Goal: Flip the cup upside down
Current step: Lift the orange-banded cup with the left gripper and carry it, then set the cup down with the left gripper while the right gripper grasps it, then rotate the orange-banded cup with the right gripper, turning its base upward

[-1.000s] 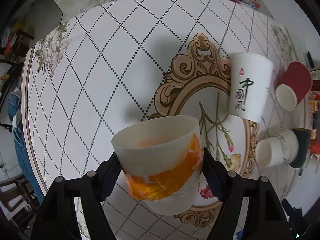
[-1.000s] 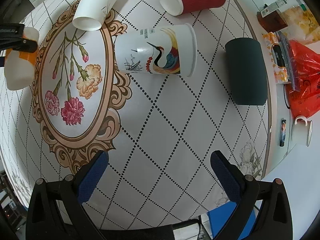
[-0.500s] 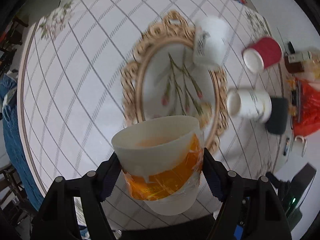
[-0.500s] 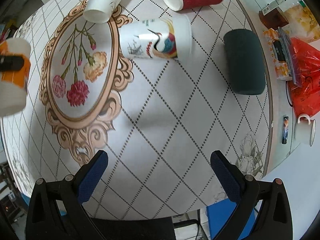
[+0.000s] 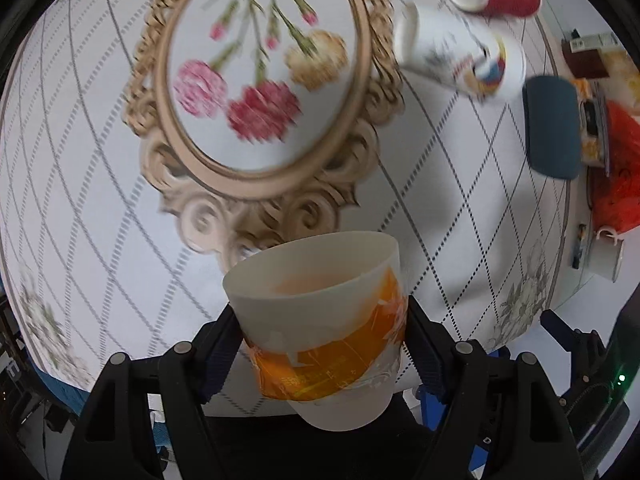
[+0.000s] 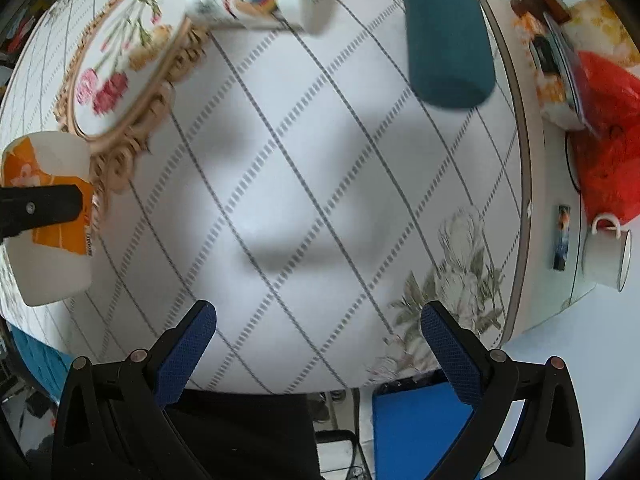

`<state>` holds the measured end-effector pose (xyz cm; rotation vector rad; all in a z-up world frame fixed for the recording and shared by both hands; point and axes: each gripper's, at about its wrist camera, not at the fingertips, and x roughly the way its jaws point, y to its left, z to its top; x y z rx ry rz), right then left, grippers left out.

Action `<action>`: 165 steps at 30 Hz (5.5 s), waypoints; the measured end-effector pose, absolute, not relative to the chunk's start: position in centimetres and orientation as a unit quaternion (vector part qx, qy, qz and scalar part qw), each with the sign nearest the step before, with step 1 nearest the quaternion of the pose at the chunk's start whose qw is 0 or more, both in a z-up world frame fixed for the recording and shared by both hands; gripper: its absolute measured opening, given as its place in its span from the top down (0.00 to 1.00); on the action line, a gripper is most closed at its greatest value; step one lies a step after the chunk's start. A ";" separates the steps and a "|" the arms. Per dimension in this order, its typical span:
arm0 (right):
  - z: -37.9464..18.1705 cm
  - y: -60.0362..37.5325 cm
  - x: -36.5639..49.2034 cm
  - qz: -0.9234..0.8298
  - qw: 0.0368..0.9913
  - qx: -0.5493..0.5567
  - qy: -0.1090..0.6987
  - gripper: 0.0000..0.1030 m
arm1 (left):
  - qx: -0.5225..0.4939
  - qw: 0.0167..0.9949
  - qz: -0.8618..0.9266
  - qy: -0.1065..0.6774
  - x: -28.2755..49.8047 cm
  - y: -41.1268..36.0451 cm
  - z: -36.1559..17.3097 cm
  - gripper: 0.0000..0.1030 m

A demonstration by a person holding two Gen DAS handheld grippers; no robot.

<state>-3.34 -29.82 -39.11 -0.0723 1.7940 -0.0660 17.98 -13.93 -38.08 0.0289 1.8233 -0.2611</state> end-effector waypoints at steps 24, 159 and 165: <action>-38.1 -35.7 -5.9 -0.041 0.626 -0.028 0.778 0.00 | 0.033 0.613 -0.077 0.785 16.6 -15.7 -40.6 0.15; -43.4 -6.3 6.1 0.295 0.354 -0.396 0.794 0.28 | -0.108 0.646 0.082 0.751 15.8 8.3 -39.2 0.15; -43.8 -7.1 8.2 0.272 0.367 -0.324 0.828 0.28 | -0.102 0.649 0.077 0.750 15.7 8.2 -39.4 0.15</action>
